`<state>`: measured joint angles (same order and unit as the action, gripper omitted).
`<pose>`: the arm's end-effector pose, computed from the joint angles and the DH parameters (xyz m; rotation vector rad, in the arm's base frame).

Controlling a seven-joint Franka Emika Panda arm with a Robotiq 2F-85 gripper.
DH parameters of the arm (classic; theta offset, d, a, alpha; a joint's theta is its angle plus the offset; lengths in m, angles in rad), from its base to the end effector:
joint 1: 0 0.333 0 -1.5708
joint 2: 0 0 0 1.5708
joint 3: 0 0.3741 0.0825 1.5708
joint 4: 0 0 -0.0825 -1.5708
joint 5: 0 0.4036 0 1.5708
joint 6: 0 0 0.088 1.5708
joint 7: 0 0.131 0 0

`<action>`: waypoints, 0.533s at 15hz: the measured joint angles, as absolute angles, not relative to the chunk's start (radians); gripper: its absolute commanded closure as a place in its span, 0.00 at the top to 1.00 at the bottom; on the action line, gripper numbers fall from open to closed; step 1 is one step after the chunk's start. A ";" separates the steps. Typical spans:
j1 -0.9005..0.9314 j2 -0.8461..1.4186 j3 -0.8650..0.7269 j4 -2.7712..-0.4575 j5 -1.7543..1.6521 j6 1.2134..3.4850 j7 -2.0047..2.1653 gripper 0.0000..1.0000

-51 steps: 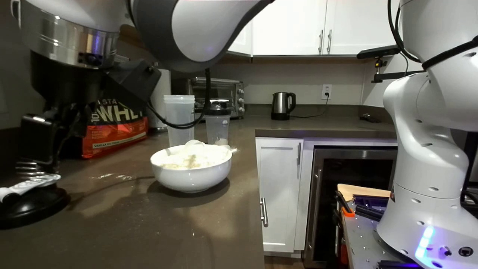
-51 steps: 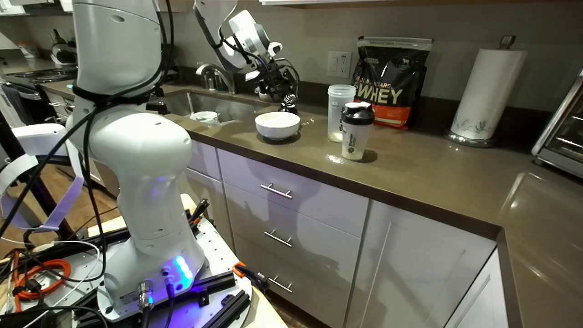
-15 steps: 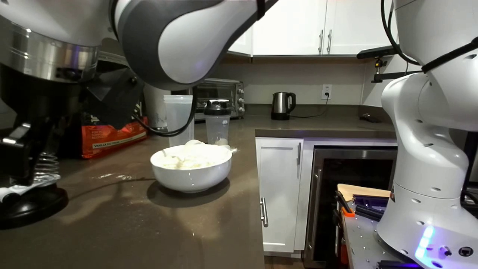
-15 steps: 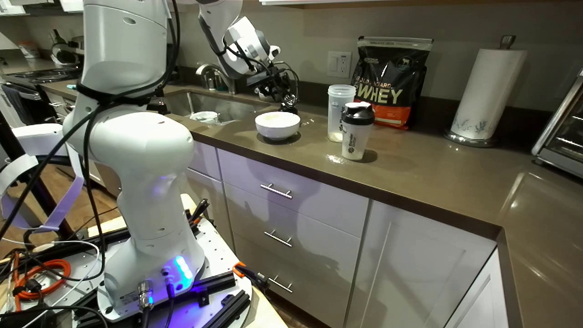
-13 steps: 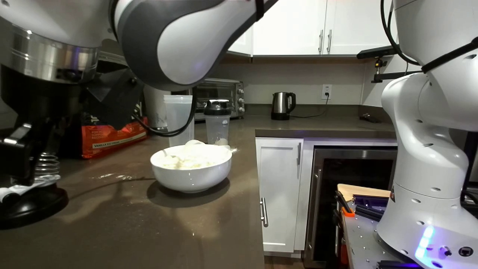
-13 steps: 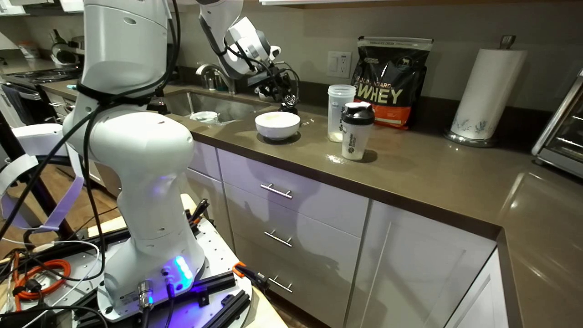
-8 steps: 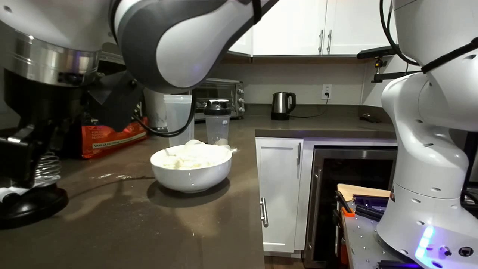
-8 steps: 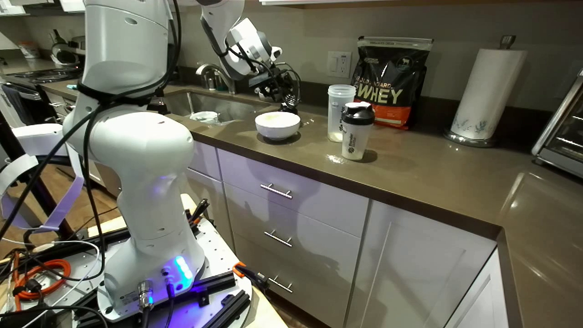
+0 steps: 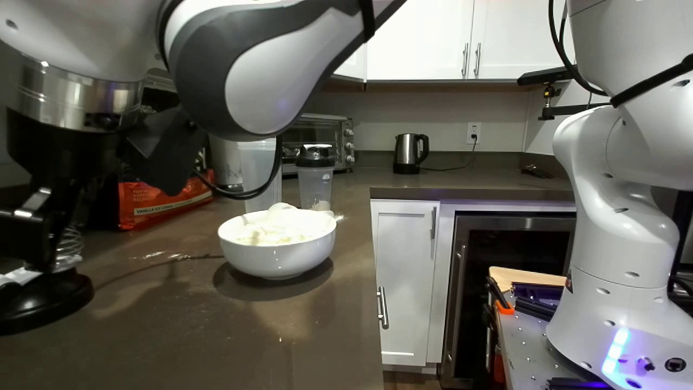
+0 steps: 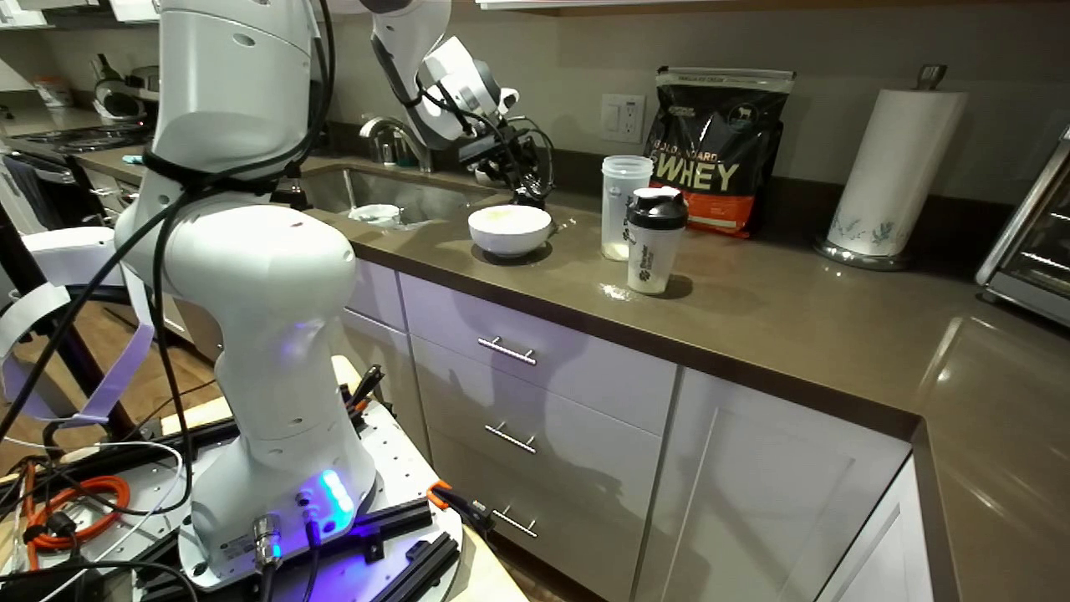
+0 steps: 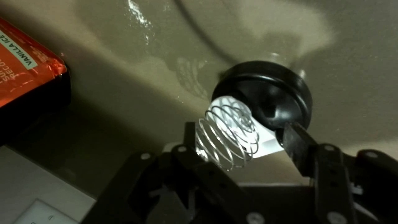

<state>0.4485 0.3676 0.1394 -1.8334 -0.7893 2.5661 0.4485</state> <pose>0.5988 0.3898 0.3921 2.6061 0.9716 0.7934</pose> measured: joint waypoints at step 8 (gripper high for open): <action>0.449 0.371 0.133 -1.830 -0.795 2.566 0.448 0.60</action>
<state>0.4485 0.3707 0.1325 -1.8301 -0.7955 2.5661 0.4485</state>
